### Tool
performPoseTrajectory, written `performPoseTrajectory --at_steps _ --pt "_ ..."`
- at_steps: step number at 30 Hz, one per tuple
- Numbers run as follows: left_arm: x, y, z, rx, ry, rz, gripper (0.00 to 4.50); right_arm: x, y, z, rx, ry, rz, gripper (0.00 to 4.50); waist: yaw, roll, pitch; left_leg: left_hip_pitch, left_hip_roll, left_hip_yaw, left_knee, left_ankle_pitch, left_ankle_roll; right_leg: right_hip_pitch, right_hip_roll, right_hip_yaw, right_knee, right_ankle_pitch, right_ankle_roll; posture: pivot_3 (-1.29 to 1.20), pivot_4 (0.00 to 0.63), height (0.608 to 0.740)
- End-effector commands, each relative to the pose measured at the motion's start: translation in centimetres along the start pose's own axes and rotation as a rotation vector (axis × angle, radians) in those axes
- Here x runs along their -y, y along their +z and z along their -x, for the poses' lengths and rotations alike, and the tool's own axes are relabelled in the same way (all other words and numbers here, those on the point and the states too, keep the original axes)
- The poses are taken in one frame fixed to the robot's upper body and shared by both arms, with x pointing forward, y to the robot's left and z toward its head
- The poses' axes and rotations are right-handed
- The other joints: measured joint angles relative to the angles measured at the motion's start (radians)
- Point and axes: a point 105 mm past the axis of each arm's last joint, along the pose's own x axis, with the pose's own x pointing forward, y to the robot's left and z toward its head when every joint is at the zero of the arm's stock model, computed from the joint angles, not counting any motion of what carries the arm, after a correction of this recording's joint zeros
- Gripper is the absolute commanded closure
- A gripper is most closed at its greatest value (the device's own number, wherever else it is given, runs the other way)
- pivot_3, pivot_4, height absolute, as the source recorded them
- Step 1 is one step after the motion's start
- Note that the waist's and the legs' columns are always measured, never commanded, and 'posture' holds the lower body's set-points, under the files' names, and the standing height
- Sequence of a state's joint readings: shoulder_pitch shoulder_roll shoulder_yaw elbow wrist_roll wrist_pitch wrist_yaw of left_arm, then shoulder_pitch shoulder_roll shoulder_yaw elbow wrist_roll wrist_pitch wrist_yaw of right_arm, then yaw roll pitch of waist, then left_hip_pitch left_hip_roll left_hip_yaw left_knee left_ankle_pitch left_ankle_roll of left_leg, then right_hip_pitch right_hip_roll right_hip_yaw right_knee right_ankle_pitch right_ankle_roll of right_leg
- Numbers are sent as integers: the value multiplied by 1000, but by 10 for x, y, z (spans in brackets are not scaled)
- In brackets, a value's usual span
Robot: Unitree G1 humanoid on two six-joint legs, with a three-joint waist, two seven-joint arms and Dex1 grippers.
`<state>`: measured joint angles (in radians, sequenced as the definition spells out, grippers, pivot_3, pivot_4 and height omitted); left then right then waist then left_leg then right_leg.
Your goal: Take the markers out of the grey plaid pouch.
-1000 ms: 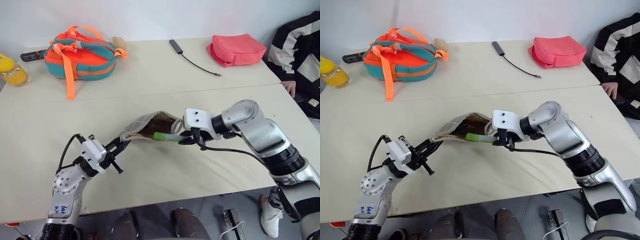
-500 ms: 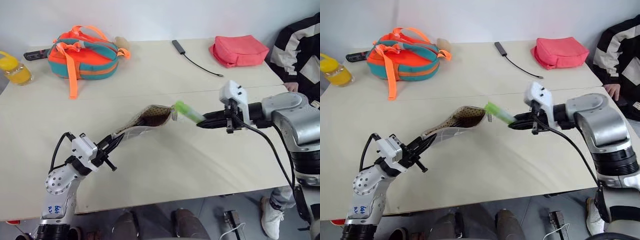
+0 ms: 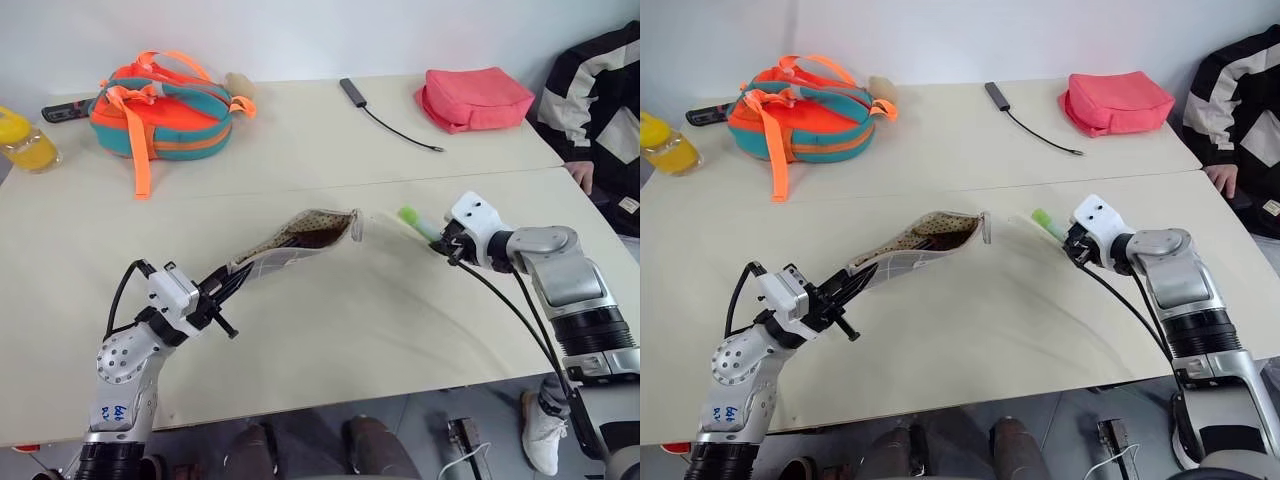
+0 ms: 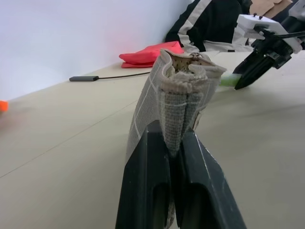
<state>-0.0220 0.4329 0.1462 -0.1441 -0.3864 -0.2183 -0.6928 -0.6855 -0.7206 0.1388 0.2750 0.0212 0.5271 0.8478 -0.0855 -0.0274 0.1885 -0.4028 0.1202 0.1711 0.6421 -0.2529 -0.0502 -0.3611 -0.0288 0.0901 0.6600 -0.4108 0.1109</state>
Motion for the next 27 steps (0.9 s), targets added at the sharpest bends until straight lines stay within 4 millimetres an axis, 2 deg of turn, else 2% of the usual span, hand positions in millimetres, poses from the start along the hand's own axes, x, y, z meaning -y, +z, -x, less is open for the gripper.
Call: performPoseTrajectory --at_steps 1,5,7,9,12,13,15,18,21,25,27 --pt "1 9 0 28 2 -19 4500 4 26 9 72 11 35 1781 0 0 0 0 0 0 0 0 0 0 0 0 0 0 0 0 150 740" --pt "1 9 0 27 5 -17 4500 -1 75 22 256 81 7 1781 -5 2 1 0 0 1 0 0 0 0 0 1 1 0 0 0 150 740" --pt "2 9 -1 29 3 -13 4500 -24 111 34 397 231 0 1781 -4 2 1 0 1 1 0 0 0 -1 1 1 1 0 0 0 150 740" --pt "3 9 -2 32 -3 -10 4500 -48 138 47 501 361 1 1781 -2 2 1 0 1 0 0 0 0 -1 1 0 1 0 0 0 150 740" --pt "6 11 -6 42 -15 -1 4500 -72 160 52 555 441 80 1781 0 2 1 0 1 -1 -1 -1 -1 -1 1 -1 1 0 0 0 150 740" --pt "7 12 -7 44 -21 4 4500 -77 165 51 565 457 86 1952 2 2 1 0 1 -1 -1 -1 -1 -1 1 -1 1 0 0 0 150 740" --pt "8 13 -9 47 -37 11 4500 -86 171 49 574 482 118 2317 4 1 1 -1 1 -2 0 -1 -1 0 0 -1 1 0 0 0 150 740" --pt "9 16 -12 53 -56 21 4500 -99 161 35 488 481 312 3332 3 1 1 -1 1 -1 2 -1 -1 0 0 -1 1 0 0 0 150 740" --pt "12 19 -16 60 -78 36 4500 -104 162 27 475 491 380 4461 0 2 1 -1 1 -1 2 -1 -1 0 0 -1 1 0 0 0 150 740" --pt "22 27 -22 80 -143 96 4500 -107 154 13 389 462 595 4488 -2 2 1 -1 1 0 2 -1 -1 -1 1 -1 1 0 0 0 150 740" --pt "28 32 -25 90 -183 131 4500 -106 152 11 364 469 637 4488 -1 2 1 -1 1 0 2 -1 -1 -1 1 -1 2 0 0 0 150 740"
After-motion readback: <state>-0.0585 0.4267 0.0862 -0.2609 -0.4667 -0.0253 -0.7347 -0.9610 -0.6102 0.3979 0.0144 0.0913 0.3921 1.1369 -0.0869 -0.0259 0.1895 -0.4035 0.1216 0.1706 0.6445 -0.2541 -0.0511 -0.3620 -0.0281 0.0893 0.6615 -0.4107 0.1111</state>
